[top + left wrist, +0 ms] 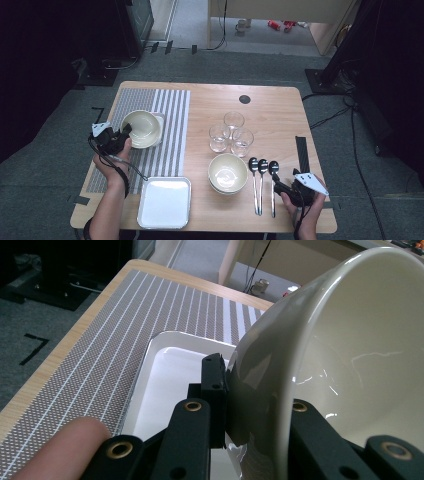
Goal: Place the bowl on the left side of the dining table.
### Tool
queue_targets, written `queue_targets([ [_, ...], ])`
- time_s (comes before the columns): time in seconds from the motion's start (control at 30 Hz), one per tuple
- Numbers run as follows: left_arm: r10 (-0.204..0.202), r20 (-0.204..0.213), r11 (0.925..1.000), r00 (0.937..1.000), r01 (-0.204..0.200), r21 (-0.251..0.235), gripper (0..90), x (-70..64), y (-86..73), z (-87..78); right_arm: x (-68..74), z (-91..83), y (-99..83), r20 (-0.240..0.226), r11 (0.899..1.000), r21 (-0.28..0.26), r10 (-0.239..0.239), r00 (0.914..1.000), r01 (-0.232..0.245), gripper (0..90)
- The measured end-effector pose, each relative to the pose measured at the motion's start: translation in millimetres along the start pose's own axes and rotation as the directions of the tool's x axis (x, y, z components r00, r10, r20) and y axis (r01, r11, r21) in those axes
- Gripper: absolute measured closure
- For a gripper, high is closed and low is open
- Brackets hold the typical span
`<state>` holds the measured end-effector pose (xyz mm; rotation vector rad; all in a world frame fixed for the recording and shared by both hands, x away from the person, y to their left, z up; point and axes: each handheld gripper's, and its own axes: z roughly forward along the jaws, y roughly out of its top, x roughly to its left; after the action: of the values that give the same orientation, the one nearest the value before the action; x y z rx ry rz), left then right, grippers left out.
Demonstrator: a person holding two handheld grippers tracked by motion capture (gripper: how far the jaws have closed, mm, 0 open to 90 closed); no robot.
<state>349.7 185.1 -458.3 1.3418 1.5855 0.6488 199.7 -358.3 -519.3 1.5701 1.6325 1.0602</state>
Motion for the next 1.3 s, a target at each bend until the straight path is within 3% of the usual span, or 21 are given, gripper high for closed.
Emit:
queue_targets([
  [0.33,-0.011,-0.009,0.9999,0.9999,0.011,0.012,82.0,2.7,2.3,5.5,4.0,0.1,-0.4,0.011,0.999,0.001,-0.035,0.9993,0.035,22.2],
  [0.83,-0.01,-0.032,0.9981,0.9994,0.011,0.061,82.0,6.2,5.7,24.8,3.3,0.6,-0.2,0.008,1.0,0.006,-0.026,0.9996,0.026,22.4],
  [1.3,-0.023,-0.047,0.9894,0.9986,0.029,0.142,82.0,13.0,11.6,42.5,3.1,0.9,0.0,0.009,1.0,0.009,-0.027,0.9996,0.027,22.7],
])
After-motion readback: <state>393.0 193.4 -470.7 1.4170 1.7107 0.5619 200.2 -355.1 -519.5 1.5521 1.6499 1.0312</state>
